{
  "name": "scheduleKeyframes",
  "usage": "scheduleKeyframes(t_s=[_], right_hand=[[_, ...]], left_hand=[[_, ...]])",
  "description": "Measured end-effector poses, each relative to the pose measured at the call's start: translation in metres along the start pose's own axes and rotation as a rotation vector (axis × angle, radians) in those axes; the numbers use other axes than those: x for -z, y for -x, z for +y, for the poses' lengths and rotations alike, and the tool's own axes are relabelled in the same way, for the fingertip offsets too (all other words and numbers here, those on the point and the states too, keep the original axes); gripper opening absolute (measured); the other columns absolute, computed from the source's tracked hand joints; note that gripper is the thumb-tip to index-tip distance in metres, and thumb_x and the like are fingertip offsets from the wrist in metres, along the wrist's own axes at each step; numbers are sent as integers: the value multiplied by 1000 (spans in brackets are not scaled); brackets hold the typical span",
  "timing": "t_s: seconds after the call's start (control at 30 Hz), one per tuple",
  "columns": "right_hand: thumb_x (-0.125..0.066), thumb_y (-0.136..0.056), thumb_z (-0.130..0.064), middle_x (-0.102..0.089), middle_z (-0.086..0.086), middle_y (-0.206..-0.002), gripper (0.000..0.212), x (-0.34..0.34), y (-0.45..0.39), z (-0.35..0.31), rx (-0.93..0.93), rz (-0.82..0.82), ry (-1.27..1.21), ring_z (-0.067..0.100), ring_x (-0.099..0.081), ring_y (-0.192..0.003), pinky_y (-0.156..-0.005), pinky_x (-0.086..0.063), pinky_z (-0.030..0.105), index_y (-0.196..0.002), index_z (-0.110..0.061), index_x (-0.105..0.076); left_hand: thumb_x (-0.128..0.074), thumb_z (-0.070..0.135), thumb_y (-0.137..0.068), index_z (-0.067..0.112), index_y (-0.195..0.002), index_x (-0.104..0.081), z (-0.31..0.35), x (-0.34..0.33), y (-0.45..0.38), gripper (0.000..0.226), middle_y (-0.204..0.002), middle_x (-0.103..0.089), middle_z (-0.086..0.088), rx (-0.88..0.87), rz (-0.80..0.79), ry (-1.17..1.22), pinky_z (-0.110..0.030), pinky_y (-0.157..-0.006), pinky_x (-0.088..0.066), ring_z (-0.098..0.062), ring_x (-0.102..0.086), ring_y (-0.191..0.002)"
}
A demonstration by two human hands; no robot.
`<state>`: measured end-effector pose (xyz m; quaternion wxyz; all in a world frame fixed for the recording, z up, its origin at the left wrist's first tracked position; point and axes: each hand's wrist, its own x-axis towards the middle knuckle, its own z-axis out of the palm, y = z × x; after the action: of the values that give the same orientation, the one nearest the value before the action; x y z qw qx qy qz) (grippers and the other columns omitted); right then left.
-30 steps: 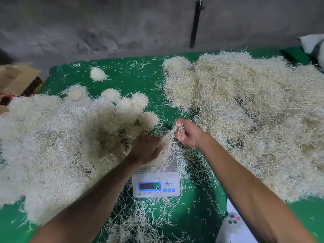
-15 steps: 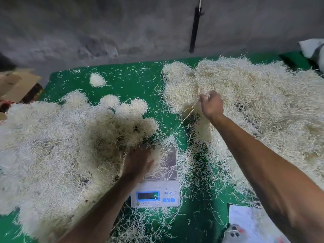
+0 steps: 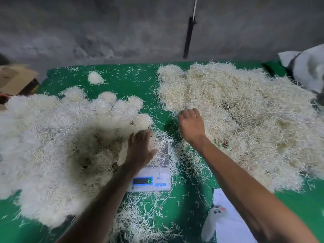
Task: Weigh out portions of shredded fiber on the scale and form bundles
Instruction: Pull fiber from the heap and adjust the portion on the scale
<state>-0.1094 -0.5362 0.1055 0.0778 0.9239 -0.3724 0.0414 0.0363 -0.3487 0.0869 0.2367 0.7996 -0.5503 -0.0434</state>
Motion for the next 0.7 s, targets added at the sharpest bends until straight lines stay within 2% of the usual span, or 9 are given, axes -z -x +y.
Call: scheduleKeyframes(t_s=[0.07,0.1,0.13,0.17,0.23,0.33,0.4,0.53,0.7], right_hand=[[-72,-91,-18,-60,2,-135,37,-5,30,-28,56,-2,-102,26,-54,-134,-124,-26,49,-128,-21,-63],[-71,-92,-19,-64,-2,-120,30,-7,48,-42,37,-22,-186,21,-63,-117,-115,-44,44,-122,-22,-65],[-69,-94,-18,-63,-7,-102,23,-10,65,-55,13,-37,-257,15,-66,-94,-91,-58,32,-116,-24,-65],[-66,-97,-18,-56,-10,-85,17,-12,81,-68,-17,-55,-301,7,-61,-72,-63,-52,17,-112,-25,-64],[-56,-103,-25,-47,-11,-72,20,-16,108,-91,-64,-94,-356,0,-46,-52,-41,-29,10,-123,-24,-57],[-39,-105,-33,-63,-4,-82,28,-25,138,-113,-128,-108,-466,5,-56,-57,-43,-42,18,-129,-24,-51],[-43,-106,-34,-67,-3,-87,25,-30,152,-125,-228,-128,-585,11,-65,-65,-51,-55,26,-119,-22,-60],[-55,-103,-38,-70,-4,-91,25,-39,175,-147,-310,-156,-718,12,-69,-68,-53,-57,27,-117,-20,-62],[-63,-98,-48,-72,-11,-100,32,-47,196,-168,-342,-143,-792,7,-70,-76,-54,-50,17,-120,-24,-61]], left_hand=[[-84,23,-78,9,-138,-56,5,7,16,68,-143,-57,-8,-40,-2,130,-45,-118,-31,-22,-50,-132],[-85,18,-77,6,-136,-58,5,9,25,66,-140,-59,-11,-54,10,212,-39,-117,-36,-20,-52,-130],[-86,13,-76,4,-133,-60,5,12,35,63,-137,-62,-12,-49,23,287,-28,-116,-37,-17,-53,-127],[-85,11,-76,4,-132,-61,4,14,48,62,-136,-63,-12,-21,30,346,-16,-113,-34,-12,-53,-125],[-84,10,-78,10,-134,-61,-1,16,73,60,-137,-62,-5,90,33,440,-2,-104,-30,-2,-52,-123],[-83,14,-79,23,-134,-62,-12,11,116,59,-135,-60,8,308,19,584,5,-88,-34,18,-51,-113],[-85,18,-79,26,-131,-62,-21,6,142,58,-130,-60,9,403,16,637,1,-85,-40,13,-55,-111],[-86,28,-80,33,-130,-60,-34,-5,184,56,-135,-58,4,545,-42,751,-30,-91,-55,-13,-61,-116],[-84,33,-81,34,-140,-54,-36,-9,206,66,-137,-58,11,646,17,831,-29,-97,-46,-1,-54,-121]])
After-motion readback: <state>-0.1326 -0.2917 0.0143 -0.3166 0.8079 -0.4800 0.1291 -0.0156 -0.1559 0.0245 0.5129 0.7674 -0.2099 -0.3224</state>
